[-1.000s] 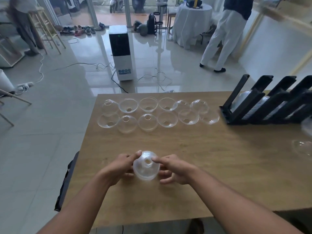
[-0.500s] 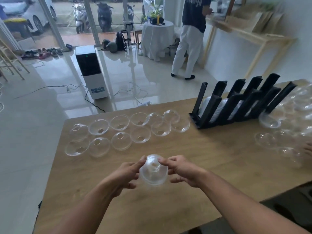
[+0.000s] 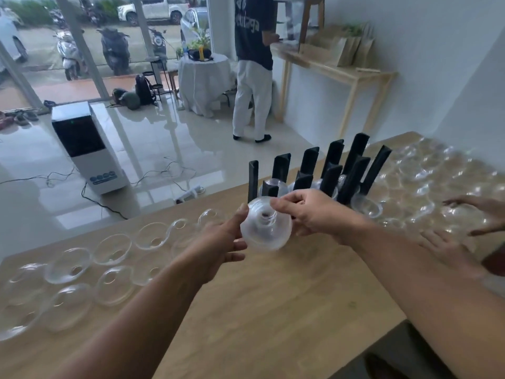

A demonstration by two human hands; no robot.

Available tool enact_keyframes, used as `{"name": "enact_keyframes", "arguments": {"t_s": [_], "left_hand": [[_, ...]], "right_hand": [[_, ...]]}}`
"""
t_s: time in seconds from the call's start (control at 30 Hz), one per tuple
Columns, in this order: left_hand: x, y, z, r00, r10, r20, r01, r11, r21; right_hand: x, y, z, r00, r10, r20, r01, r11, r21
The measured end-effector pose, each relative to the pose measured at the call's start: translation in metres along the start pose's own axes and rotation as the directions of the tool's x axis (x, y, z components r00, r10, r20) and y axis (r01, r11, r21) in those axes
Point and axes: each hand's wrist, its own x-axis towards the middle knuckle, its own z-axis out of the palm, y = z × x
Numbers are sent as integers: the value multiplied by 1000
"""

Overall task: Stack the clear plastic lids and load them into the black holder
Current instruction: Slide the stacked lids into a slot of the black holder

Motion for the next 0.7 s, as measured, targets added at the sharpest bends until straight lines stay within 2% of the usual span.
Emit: {"name": "enact_keyframes", "arguments": {"t_s": [0.2, 0.4, 0.53, 0.7], "left_hand": [[38, 72, 65, 1000, 31, 4, -31, 999, 9], [88, 131, 105, 993, 107, -46, -101, 989, 110], [126, 147, 127, 990, 119, -81, -107, 985, 133], [164, 144, 147, 990, 59, -131, -38, 987, 154]], "right_hand": [[35, -6, -98, 997, -42, -64, 46, 996, 72], [86, -7, -159, 994, -64, -88, 72, 993, 89], [125, 1, -183, 993, -57, -102, 65, 995, 79], [163, 19, -195, 996, -11, -84, 18, 996, 86]]}}
